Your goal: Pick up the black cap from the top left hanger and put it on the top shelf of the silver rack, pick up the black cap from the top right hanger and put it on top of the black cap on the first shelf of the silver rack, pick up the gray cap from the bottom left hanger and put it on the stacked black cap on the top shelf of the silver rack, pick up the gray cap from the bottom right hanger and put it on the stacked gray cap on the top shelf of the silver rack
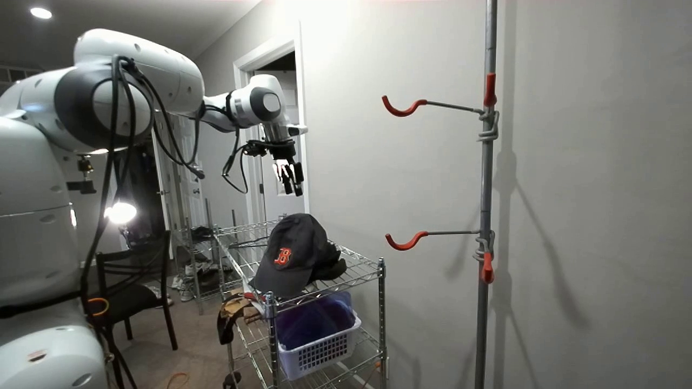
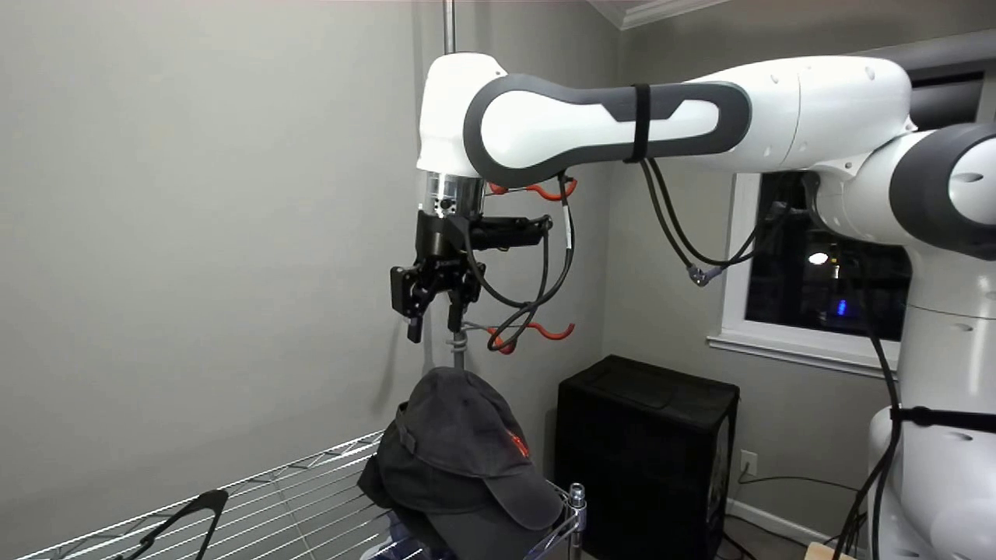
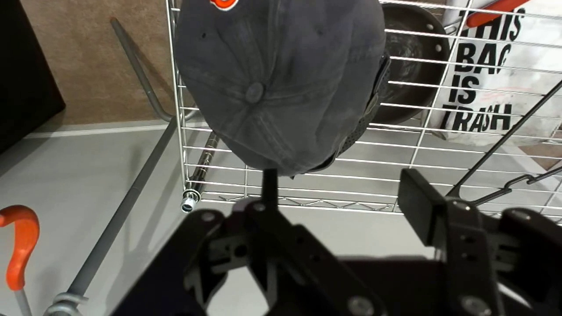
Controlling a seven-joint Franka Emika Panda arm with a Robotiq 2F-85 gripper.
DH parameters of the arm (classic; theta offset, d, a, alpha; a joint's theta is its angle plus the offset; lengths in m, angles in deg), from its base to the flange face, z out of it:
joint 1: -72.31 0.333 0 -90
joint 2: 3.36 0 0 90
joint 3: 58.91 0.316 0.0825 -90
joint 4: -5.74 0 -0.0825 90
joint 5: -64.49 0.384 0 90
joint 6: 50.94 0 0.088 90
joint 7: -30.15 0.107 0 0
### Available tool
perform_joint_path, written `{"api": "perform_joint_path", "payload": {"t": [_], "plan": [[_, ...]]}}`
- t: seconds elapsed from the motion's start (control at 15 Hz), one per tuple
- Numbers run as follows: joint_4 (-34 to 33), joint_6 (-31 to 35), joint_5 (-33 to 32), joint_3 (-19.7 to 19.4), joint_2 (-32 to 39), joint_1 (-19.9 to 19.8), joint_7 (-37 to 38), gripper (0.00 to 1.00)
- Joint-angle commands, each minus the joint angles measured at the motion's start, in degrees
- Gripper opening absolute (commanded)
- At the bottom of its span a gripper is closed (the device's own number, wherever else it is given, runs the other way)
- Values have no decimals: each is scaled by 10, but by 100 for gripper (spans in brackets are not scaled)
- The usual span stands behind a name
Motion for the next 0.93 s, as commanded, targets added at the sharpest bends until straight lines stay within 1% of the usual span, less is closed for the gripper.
{"api": "perform_joint_path", "payload": {"t": [0.0,0.2,0.87], "plan": [[-3,-4,4,-9,-1,7,0,78],[-3,-8,9,-11,-6,6,0,96],[-3,-8,10,-11,-7,6,0,97]]}}
